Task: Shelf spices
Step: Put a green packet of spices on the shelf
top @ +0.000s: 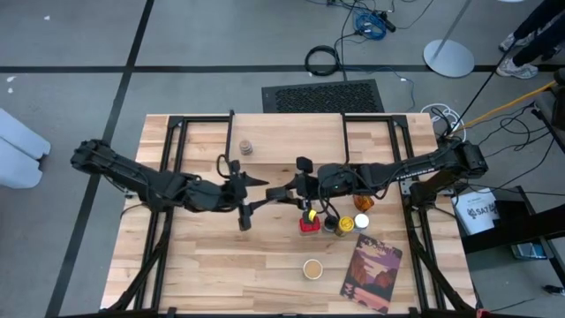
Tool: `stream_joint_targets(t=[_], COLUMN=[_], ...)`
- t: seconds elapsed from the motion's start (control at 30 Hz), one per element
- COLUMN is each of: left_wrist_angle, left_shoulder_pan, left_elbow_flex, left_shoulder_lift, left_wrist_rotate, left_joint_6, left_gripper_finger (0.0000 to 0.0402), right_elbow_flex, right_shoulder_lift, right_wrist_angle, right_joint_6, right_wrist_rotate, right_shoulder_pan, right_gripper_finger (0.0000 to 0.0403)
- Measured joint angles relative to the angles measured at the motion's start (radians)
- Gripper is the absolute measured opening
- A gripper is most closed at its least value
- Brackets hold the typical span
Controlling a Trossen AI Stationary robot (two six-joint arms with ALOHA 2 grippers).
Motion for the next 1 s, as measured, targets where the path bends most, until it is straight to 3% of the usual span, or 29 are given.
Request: stream_joint_targets(t=[0.23,0.47,0.73,1.0], left_wrist_angle=[-0.054,-0.101,-0.108,-0.108], left_shoulder_pan=[-0.029,-0.070,-0.092,-0.092], left_elbow_flex=[0.000,0.000,0.000,0.000], left_shoulder_lift=[-0.081,-0.174,-0.233,-0.243], left_wrist_rotate=[-0.111,-0.254,-0.309,-0.314], left_joint_6=[0.027,0.047,0.105,0.125], left_gripper_finger=[0.0277,0.0279,0.0279,0.0279], right_elbow_flex=[-0.001,-0.001,-0.001,-0.001], right_shoulder_lift=[0.000,0.000,0.000,0.003], right_wrist_angle=[0.065,0.143,0.232,0.232], right_joint_6=[-0.032,-0.091,-0.156,-0.164], right_wrist_rotate=[-0.001,0.000,-0.007,-0.166], right_shoulder_pan=[-0.032,-0.106,-0.191,-0.301], right_gripper_finger=[0.0127,0.0127,0.0127,0.0130])
